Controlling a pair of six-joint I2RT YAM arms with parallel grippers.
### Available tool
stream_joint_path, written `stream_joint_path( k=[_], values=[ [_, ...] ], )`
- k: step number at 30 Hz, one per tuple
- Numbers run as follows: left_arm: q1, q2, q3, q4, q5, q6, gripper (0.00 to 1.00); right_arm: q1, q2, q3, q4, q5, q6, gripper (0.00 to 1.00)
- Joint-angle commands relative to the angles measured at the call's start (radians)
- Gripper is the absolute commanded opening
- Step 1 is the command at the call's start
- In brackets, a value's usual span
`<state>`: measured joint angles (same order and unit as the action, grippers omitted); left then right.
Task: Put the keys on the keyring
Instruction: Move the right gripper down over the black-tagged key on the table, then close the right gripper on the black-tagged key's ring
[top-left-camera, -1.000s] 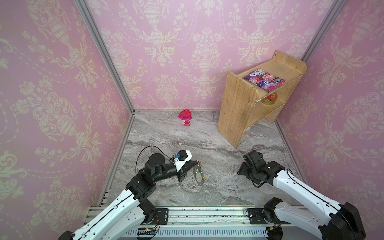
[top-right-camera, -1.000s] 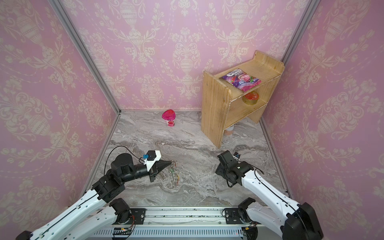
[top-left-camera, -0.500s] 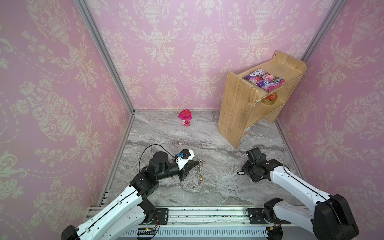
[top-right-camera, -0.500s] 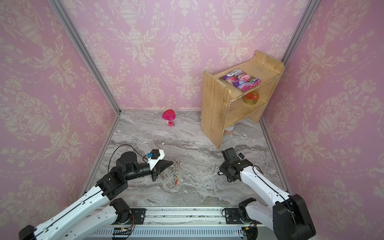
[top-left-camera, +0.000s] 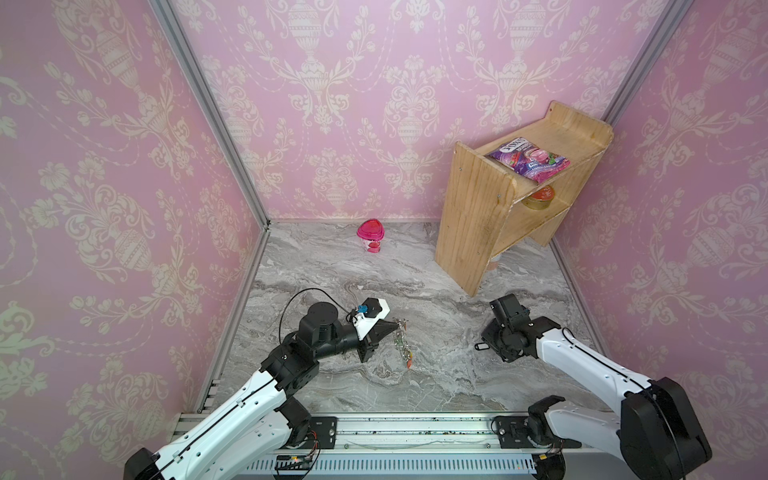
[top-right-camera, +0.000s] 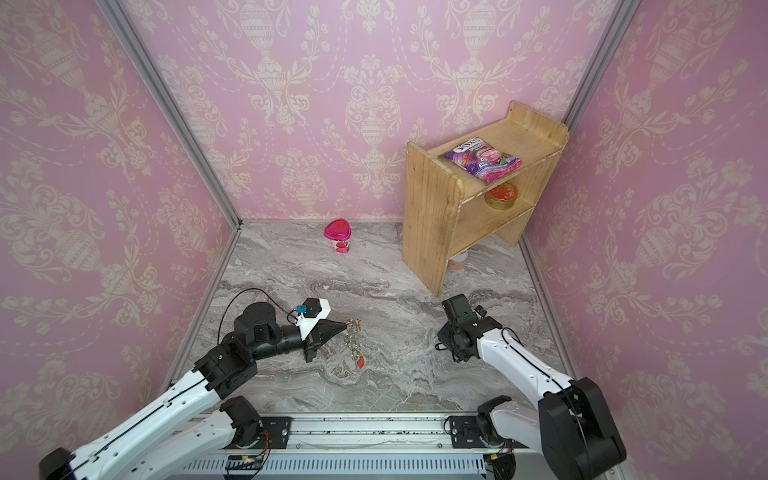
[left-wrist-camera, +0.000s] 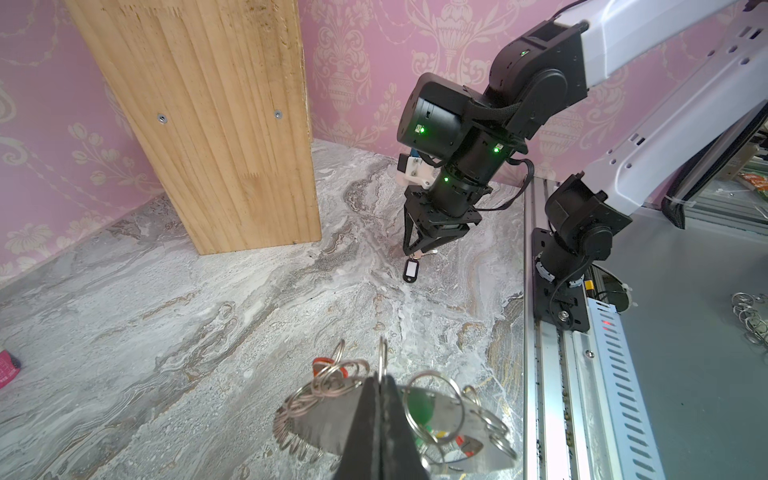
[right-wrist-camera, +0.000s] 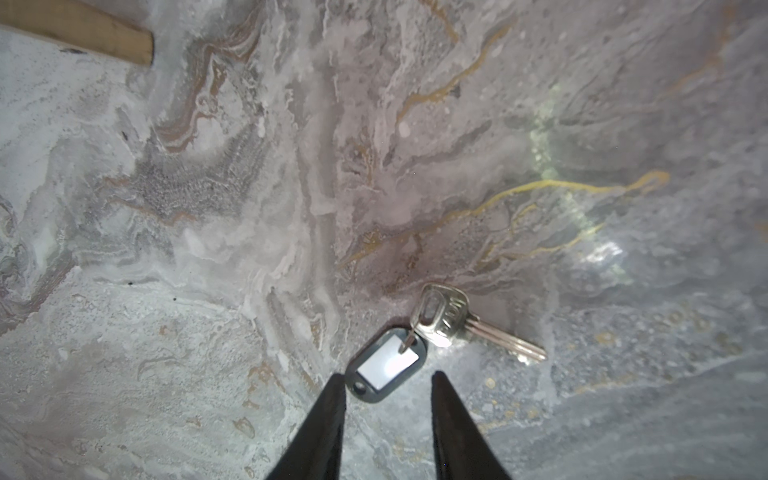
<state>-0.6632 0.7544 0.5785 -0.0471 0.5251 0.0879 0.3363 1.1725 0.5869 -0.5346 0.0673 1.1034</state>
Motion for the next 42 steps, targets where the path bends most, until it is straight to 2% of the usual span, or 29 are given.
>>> stream_joint_path(
  k=[1, 12, 25, 33, 36, 42],
  values=[
    [0.008, -0.019, 0.015, 0.018, 0.019, 0.000, 0.00, -0.010, 0.010, -0.006, -0.005, 0.013, 0.014, 0.34],
    [0.009, -0.024, 0.015, 0.015, 0.013, 0.000, 0.00, -0.019, 0.041, -0.006, 0.014, 0.014, 0.005, 0.23],
    [0.010, -0.024, 0.014, 0.016, 0.015, 0.001, 0.00, -0.022, 0.077, 0.001, 0.024, 0.023, -0.005, 0.18],
    [0.010, -0.026, 0.015, 0.016, 0.015, 0.001, 0.00, -0.021, 0.083, 0.005, 0.019, 0.029, -0.008, 0.08],
    [0.010, -0.027, 0.016, 0.016, 0.016, 0.002, 0.00, -0.022, 0.085, 0.002, 0.019, 0.027, -0.009, 0.00],
    [0.011, -0.033, 0.015, 0.014, 0.018, 0.001, 0.00, -0.021, 0.075, 0.001, 0.024, 0.009, -0.023, 0.00]
  ],
)
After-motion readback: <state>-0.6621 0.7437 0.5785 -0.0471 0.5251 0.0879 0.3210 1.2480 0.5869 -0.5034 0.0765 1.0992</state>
